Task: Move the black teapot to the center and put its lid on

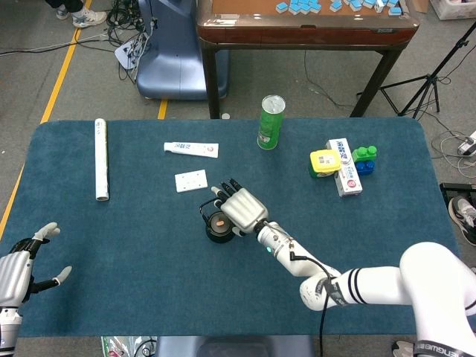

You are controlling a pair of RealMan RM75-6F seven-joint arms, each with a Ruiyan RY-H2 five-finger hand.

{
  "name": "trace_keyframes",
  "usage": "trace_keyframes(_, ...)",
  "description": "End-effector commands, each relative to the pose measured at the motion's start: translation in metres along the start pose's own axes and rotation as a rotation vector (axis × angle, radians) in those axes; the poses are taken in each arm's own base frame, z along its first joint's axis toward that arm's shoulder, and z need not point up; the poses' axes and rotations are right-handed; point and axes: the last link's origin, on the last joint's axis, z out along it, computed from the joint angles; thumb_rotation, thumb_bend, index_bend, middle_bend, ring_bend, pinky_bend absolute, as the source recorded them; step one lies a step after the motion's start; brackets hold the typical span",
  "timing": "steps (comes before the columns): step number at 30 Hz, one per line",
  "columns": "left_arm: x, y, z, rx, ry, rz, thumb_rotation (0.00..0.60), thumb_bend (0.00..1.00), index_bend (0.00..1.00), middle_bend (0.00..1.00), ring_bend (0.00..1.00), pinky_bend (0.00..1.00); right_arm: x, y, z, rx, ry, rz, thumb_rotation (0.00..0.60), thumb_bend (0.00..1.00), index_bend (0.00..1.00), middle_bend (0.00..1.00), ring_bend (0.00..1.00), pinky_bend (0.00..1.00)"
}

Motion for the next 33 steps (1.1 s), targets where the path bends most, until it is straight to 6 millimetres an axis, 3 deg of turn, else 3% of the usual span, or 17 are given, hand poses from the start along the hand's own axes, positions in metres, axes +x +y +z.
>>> trace_keyframes(1, 0.001, 0.000, 0.001, 0.001, 0.002, 0.001, 0.600, 0.19, 0.15, 0.24, 0.27, 0.18, 0.000, 0.014, -0.019, -0.025, 0.020, 0.013, 0.600, 0.27, 0.26, 0.09, 0.00, 0.00)
trace_keyframes(7, 0.003, 0.000, 0.007, -0.002, 0.015, 0.004, 0.600, 0.19, 0.15, 0.24, 0.27, 0.18, -0.002, 0.045, -0.061, -0.115, 0.067, 0.034, 0.600, 0.27, 0.26, 0.13, 0.00, 0.00)
trace_keyframes(15, 0.000, 0.003, 0.015, -0.019, 0.020, 0.019, 0.600, 0.19, 0.15, 0.24, 0.27, 0.18, -0.025, 0.083, -0.125, -0.281, 0.077, 0.051, 0.600, 0.27, 0.25, 0.16, 0.00, 0.03)
trace_keyframes(24, -0.006, 0.009, 0.021, -0.049, 0.024, 0.041, 0.600, 0.19, 0.15, 0.24, 0.27, 0.18, -0.044, 0.123, -0.213, -0.523, 0.176, 0.067, 0.600, 0.28, 0.23, 0.14, 0.00, 0.05)
trace_keyframes(33, -0.009, 0.013, 0.024, -0.068, 0.042, 0.061, 0.600, 0.19, 0.15, 0.24, 0.27, 0.18, -0.058, 0.143, -0.288, -0.713, 0.199, 0.053, 0.600, 0.28, 0.22, 0.14, 0.00, 0.05)
